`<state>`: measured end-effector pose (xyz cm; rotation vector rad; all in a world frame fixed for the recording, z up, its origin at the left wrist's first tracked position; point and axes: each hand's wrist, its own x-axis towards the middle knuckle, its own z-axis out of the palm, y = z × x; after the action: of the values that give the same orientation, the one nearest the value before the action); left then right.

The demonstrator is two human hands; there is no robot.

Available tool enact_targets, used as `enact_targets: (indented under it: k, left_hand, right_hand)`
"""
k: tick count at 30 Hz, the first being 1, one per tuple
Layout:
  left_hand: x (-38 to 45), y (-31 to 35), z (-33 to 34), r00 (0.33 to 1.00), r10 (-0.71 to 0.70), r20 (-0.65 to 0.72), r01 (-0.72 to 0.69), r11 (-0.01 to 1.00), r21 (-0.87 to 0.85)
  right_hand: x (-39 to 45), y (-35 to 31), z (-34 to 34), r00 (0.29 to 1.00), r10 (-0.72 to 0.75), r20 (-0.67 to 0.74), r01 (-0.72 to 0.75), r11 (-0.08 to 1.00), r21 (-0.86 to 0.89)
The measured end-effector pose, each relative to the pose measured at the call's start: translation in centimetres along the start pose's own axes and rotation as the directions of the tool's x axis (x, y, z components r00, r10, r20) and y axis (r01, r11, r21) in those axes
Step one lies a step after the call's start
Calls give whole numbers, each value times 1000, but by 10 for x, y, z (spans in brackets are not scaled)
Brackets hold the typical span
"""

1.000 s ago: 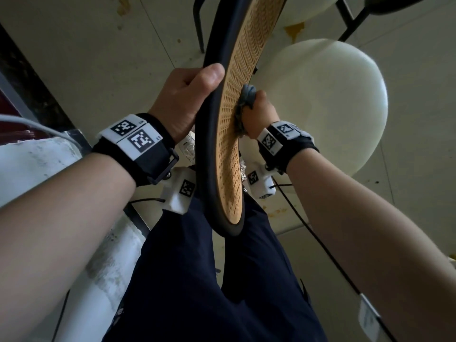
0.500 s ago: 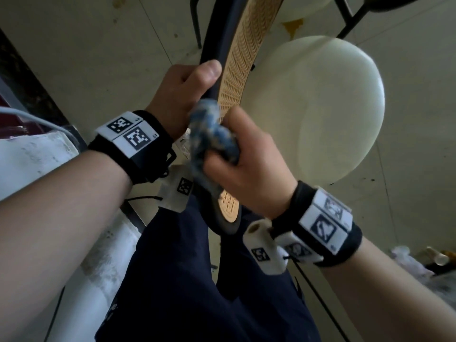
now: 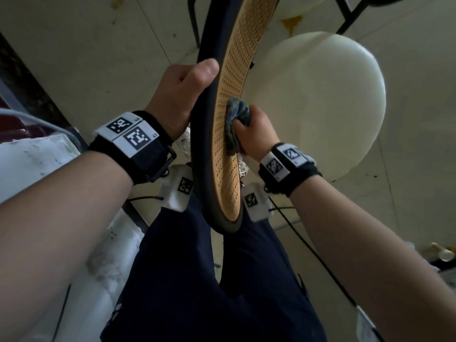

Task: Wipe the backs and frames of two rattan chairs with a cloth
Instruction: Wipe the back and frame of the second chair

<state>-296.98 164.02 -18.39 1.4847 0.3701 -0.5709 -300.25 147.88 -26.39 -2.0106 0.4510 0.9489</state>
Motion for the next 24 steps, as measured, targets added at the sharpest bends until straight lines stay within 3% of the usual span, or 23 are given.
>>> enact_targets:
  k: [5,8,14,19,24]
  left_hand:
    - [1,3,-1,1000,10,11,-11,998,59]
    - [1,4,0,1000,5,9,-5,998,63]
    - [6,-1,1,1000,-4,-14,5,995,98]
    - [5,-4,-2,999,41,-15,-39,992,120]
    - [-10,-11,-1,995,82,-59,-71,984,163]
  right_hand:
    - [33,19,7,986,164,-3,-162,972,-169]
    - [36,18,7,985,171,21,-163,963,-213]
    - [-8,3,-6,995,-86,50,91,990,-110]
    - [-60,-25,-18,957,-266,113,266,964,18]
    - [-105,-37,-23,898,-431,89,433,901,-8]
